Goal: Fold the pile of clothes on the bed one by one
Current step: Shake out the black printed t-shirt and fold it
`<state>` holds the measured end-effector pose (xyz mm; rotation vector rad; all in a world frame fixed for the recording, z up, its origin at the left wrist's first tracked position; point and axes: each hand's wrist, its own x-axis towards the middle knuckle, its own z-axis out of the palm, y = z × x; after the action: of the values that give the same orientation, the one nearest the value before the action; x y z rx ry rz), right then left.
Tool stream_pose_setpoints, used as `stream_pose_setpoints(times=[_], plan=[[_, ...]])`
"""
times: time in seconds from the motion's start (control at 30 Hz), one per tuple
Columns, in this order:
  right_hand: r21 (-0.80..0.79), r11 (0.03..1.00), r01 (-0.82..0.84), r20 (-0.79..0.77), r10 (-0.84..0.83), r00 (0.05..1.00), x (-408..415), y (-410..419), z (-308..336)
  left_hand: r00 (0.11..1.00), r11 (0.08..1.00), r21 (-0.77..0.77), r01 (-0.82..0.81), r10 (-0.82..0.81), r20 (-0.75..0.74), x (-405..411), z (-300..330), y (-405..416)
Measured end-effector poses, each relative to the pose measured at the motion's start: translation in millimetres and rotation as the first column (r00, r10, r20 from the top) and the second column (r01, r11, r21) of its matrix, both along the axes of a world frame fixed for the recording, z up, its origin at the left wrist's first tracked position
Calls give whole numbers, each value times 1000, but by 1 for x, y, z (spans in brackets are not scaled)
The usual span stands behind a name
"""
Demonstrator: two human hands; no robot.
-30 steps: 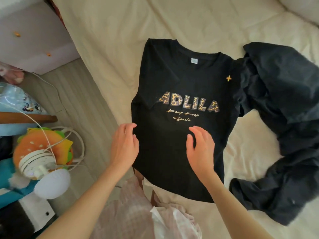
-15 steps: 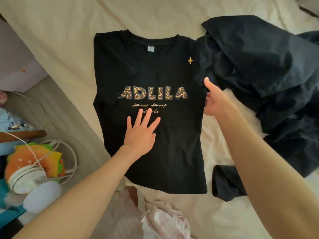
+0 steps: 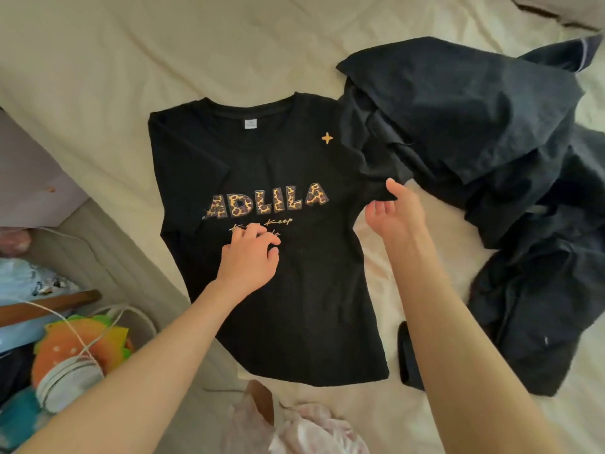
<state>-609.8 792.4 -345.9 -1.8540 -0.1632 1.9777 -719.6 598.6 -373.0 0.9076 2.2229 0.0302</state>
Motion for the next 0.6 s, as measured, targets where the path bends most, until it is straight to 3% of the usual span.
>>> stream_pose_setpoints(times=[0.07,0.1,0.13,0.17,0.2,0.27,0.3,0.33,0.4,0.5,0.57,0.6], plan=[[179,982,54,-28,-50,998,-6,4,5,986,981,109,-160,152,75,-8,3,15],[344,939,-29,37,17,999,-12,1,8,953,947,150,-283,261,153,-13,6,26],[521,824,-222,211,128,969,-19,-6,12,886,886,166,-432,383,263,-18,11,36],[664,594,-454,419,207,884,-24,-16,14,766,793,149,-591,494,411,-23,16,47],[735,284,-616,571,232,788,-26,-26,11,593,673,94,-734,565,574,-29,21,57],[648,-245,-722,762,237,603,-19,-46,-2,213,443,-67,-894,551,807,-40,30,69],[543,-422,-726,838,223,498,-12,-53,-10,89,375,-131,-918,515,853,-45,34,74],[429,-539,-725,902,212,376,-4,-58,-19,54,370,-159,-916,503,863,-48,36,78],[292,-633,-718,956,210,204,14,-63,-34,185,479,-120,-870,541,820,-53,33,90],[342,-601,-722,935,292,200,31,-68,-41,517,688,3,-726,543,661,-60,21,108],[416,-457,-786,883,411,228,36,-73,-38,650,767,57,-639,499,574,-64,15,115],[438,-292,-850,827,502,254,37,-74,-35,682,778,76,-623,493,541,-66,12,117]])
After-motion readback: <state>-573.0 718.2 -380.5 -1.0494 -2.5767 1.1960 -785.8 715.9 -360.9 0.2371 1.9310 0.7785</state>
